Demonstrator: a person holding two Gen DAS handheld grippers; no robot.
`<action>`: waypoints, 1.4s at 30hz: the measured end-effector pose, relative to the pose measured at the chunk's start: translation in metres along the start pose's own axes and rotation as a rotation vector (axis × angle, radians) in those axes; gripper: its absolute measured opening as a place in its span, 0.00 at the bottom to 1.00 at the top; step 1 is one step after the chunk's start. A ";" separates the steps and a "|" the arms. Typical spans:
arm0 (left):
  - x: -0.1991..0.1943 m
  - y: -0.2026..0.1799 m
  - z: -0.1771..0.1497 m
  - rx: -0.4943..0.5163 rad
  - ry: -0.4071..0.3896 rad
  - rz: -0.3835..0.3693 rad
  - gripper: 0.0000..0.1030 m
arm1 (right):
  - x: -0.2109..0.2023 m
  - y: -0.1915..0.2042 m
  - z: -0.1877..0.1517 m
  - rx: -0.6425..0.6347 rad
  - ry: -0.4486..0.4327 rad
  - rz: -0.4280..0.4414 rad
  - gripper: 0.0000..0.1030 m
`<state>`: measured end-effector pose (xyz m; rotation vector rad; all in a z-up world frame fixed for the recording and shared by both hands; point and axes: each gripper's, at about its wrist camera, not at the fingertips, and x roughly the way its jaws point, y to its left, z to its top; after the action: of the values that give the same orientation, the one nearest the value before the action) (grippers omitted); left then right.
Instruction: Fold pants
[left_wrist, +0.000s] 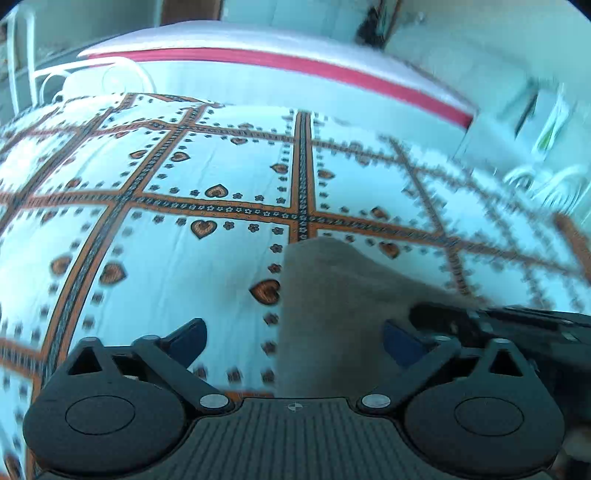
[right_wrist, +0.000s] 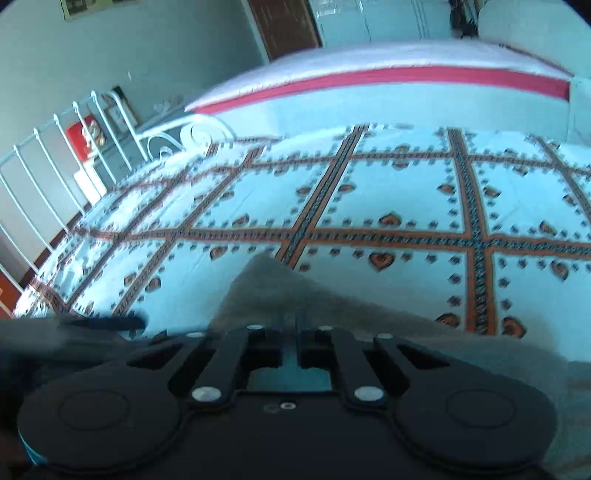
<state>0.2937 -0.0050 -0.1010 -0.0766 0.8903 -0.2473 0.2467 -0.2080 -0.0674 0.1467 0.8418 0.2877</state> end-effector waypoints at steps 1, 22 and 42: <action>0.011 -0.003 0.001 0.031 0.020 0.016 0.78 | 0.006 -0.002 -0.001 -0.004 0.018 -0.010 0.00; -0.049 -0.019 -0.027 -0.051 -0.011 0.011 1.00 | -0.091 -0.051 -0.047 0.121 -0.185 -0.158 0.24; -0.240 -0.098 -0.064 0.132 -0.304 0.159 1.00 | -0.250 0.002 -0.097 0.082 -0.438 -0.125 0.58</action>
<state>0.0816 -0.0387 0.0582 0.0780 0.5728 -0.1406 0.0158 -0.2815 0.0477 0.2232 0.4256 0.0963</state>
